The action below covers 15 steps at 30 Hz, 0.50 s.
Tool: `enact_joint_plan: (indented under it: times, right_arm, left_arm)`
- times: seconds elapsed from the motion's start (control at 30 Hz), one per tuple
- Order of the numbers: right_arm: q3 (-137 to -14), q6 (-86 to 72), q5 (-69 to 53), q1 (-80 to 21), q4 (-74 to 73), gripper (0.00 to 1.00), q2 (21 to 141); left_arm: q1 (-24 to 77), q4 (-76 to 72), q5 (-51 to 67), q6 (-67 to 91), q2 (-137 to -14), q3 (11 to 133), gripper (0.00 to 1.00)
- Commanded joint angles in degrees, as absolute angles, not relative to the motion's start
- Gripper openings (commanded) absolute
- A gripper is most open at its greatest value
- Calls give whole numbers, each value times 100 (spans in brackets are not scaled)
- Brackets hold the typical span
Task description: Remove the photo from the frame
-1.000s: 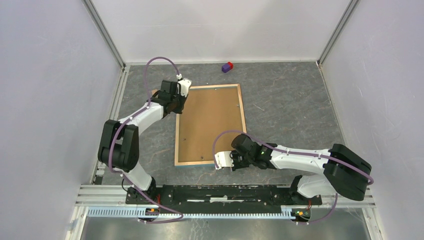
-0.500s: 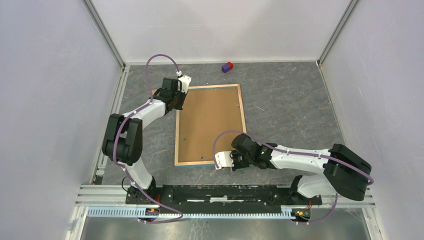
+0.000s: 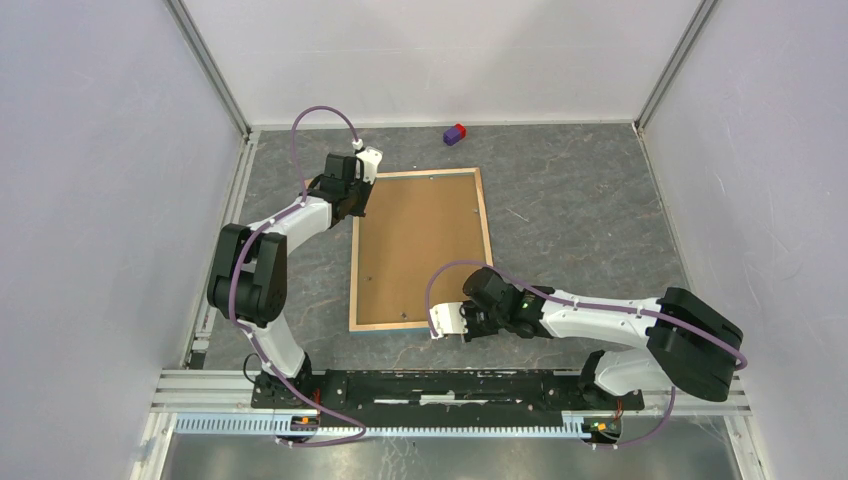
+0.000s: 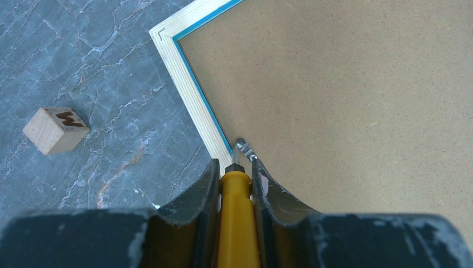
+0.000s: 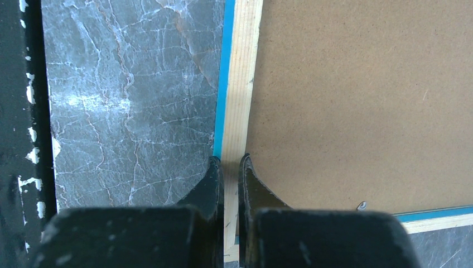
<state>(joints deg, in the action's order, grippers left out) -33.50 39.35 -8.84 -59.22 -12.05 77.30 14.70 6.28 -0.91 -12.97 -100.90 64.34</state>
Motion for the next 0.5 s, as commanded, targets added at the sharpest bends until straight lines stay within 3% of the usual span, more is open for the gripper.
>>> enact_joint_plan:
  times: [0.0,0.47]
  right_arm:
    - [-3000,4156,-1094,-5959,-1789,0,8149]
    - [-3015,4157,-1102,-5959,-1786,0,8174]
  left_arm:
    - [1432,653,326,-1370,-10008,6461,2]
    - [1448,899,887,-1397,-10011,6417,2]
